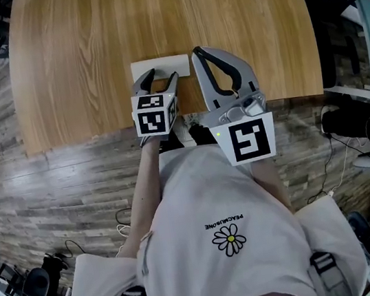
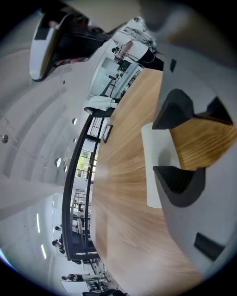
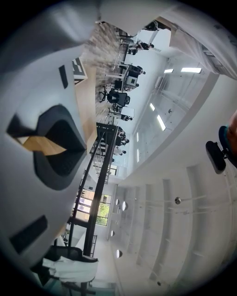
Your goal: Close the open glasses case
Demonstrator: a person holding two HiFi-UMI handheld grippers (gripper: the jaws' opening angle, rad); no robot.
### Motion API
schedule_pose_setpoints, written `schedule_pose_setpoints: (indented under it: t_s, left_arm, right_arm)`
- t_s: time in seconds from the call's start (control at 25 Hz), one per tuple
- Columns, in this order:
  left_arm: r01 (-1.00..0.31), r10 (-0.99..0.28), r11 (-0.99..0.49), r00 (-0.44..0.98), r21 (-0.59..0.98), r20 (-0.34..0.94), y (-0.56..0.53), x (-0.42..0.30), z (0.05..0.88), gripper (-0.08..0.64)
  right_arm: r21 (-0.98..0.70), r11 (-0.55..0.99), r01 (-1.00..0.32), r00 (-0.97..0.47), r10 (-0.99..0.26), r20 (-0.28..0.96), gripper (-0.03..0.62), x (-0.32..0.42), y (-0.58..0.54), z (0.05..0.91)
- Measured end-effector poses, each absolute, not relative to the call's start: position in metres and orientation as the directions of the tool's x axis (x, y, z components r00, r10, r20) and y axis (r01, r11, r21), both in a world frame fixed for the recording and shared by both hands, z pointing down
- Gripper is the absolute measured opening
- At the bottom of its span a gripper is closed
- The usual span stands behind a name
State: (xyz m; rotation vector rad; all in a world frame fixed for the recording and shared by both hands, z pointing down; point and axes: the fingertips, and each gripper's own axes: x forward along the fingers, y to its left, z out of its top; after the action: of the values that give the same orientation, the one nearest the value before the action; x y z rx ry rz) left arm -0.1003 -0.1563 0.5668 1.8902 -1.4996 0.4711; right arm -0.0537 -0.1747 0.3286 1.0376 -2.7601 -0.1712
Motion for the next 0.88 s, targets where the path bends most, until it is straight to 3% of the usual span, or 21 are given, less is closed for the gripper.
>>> schedule_pose_setpoints:
  t_s: [0.32,0.64,0.88]
  left_arm:
    - [-0.951,-0.739,-0.121,0.277,0.283,0.614,-0.162,-0.103,0.553,0.247]
    - [-0.97,-0.93,-0.177,0.22,0.167,0.295,-0.22,-0.13,0.399,0.225]
    - [-0.979,-0.983,-0.166,0.174,0.118,0.061,-0.211,-0.154,0.299,0.223]
  right_arm:
    - [0.178,0.74,-0.649,-0.732,-0.671,0.122,0.008,-0.056,-0.177,0.326]
    - [0.172,0.713,-0.68,-0.715,-0.696,0.061,0.008,-0.057,-0.186,0.309]
    - [0.207,0.706,-0.677,-0.72,-0.694,0.011,0.008,-0.062,-0.191,0.291]
